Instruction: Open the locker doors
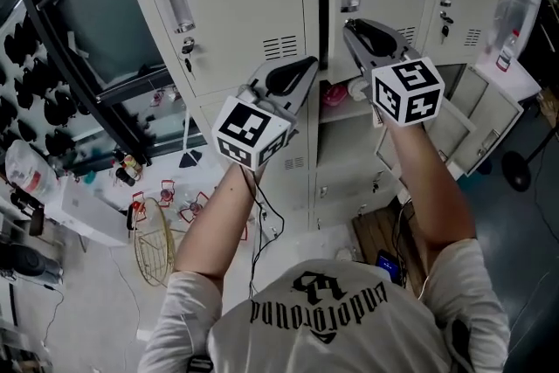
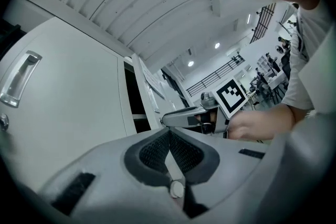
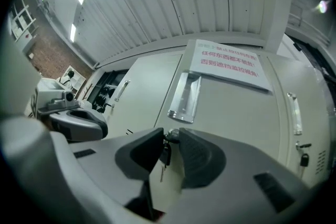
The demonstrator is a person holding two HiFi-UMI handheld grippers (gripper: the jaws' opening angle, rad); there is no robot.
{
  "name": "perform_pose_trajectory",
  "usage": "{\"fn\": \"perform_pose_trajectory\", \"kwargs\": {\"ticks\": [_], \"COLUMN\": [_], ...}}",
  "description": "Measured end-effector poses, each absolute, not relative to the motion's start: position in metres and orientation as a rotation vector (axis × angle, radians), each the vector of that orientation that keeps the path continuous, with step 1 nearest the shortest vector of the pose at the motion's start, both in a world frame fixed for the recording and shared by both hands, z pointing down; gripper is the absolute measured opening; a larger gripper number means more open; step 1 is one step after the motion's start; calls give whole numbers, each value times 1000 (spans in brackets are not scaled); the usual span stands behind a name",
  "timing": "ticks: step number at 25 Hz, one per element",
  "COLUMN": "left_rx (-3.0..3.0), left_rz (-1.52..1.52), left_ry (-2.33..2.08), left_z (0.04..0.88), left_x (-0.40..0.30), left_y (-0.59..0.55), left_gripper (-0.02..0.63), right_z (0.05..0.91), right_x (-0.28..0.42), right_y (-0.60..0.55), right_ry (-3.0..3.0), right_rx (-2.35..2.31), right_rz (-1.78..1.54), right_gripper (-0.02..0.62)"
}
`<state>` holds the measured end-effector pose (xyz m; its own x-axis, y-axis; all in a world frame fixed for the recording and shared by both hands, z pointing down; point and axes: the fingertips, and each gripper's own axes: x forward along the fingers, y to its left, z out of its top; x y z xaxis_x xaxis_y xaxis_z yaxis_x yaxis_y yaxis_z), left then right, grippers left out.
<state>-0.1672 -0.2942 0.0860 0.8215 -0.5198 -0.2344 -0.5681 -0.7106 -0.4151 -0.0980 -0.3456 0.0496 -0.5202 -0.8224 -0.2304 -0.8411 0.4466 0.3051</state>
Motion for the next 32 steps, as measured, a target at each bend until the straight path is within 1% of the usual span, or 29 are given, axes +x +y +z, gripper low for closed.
{"fn": "perform_pose_trajectory", "kwargs": {"ticks": [13, 21, 32], "left_rx": [-2550, -2563, -2546], "left_rz": [161, 160, 154], "left_ry": [773, 827, 900], "left_z": [87, 94, 100], "left_x": [-117, -55, 43], "left_y": [-266, -260, -232], "left_gripper": [8, 8, 8], "right_z": [50, 49, 49], "right_x": [-41, 14, 123], "right_y": [-277, -243, -225], "right_ry": [2650, 2702, 2721], "right_rx": [-1456, -1304, -1202], "right_rz": [635, 623, 542], "right_gripper": [101, 106, 115]}}
